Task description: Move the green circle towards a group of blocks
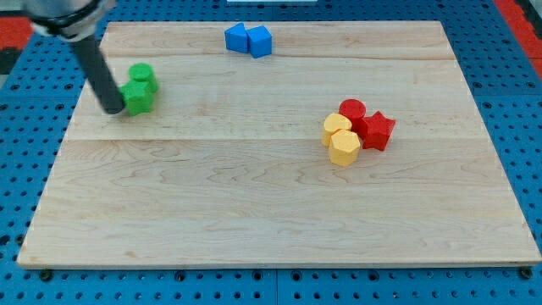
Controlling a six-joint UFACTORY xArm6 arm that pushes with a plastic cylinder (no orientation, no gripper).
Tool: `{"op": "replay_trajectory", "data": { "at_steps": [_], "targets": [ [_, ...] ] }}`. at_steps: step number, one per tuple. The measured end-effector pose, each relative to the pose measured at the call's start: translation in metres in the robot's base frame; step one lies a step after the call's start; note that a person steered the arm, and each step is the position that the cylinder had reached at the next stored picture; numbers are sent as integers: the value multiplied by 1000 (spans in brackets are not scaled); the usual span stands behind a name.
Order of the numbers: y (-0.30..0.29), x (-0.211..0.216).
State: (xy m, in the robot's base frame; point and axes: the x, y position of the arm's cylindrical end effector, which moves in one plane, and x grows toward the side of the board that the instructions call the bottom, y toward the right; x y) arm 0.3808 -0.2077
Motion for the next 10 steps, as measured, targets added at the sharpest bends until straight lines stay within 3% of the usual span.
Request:
{"op": "replay_trajectory", "data": {
  "at_steps": [3, 4, 5, 6, 7, 9, 10],
  "targets": [
    [127, -84],
    [136, -83],
    [85, -35],
    [6, -26],
    [0, -49],
    [103, -59],
    [109, -58]
  ]
}}
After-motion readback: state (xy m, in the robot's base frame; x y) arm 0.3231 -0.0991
